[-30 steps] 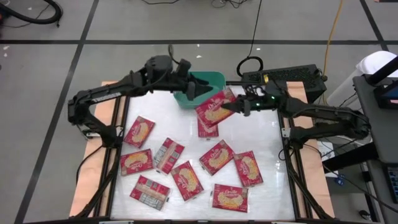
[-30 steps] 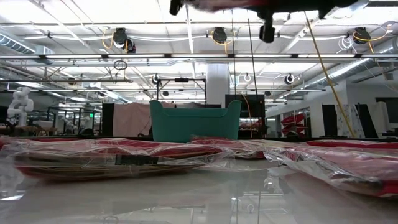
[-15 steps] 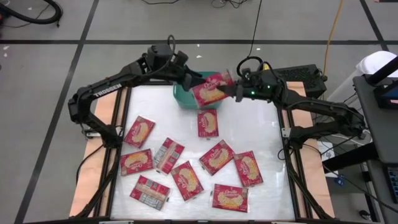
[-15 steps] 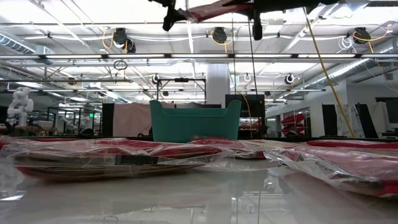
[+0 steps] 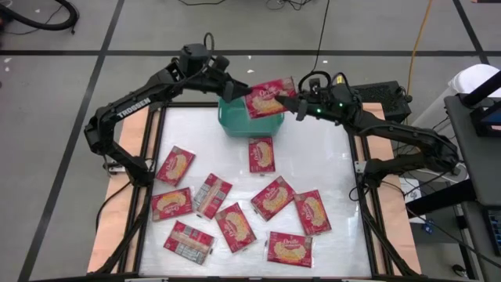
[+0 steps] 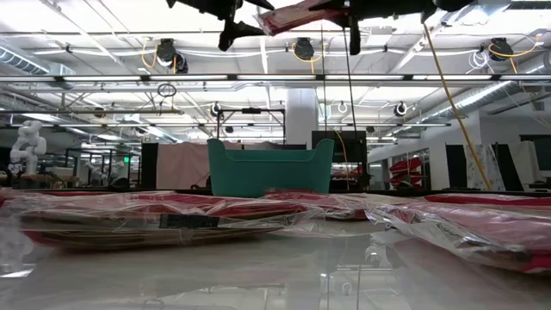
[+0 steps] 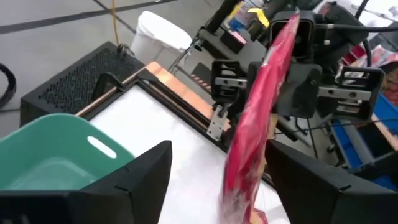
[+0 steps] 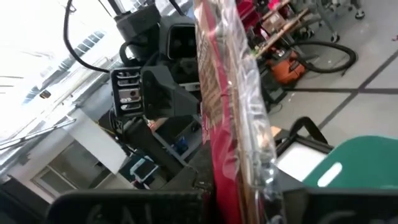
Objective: Sort popcorn bags into baskets
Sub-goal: Put the popcorn bag into the green bin
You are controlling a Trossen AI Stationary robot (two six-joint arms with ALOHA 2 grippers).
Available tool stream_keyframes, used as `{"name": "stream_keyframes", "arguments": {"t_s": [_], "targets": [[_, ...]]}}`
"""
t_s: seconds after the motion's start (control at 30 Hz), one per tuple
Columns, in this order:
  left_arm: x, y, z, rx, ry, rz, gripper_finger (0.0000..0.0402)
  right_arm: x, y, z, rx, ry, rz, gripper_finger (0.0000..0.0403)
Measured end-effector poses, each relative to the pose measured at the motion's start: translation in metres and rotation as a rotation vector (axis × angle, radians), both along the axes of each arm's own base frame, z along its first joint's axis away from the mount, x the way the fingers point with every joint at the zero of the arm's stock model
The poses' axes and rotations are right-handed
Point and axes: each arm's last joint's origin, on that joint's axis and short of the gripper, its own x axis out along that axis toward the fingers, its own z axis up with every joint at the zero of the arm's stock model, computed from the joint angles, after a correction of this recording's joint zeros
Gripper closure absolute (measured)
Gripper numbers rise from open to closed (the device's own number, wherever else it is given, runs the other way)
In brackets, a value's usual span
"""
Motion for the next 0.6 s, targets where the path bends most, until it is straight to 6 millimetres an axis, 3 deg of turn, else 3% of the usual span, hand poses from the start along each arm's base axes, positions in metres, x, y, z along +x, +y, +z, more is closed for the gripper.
{"name": "stream_keyframes", "arguments": {"t_s": [0.2,0.37,0.6], "targets": [[-0.002,0.001,0.002,0.052,-0.024,-0.093,0.0203,0.01,-0.004,-0.006,0.004,-0.013,0.033,0.0384],[-0.001,-0.001,0.0,0.074,-0.037,-0.195,0.0279,0.013,-0.006,-0.006,-0.011,-0.043,0.054,0.0385],[-0.002,0.001,0.0,0.136,-0.038,-0.21,0.0385,0.013,-0.006,-0.007,-0.027,-0.022,0.045,0.0376]]}}
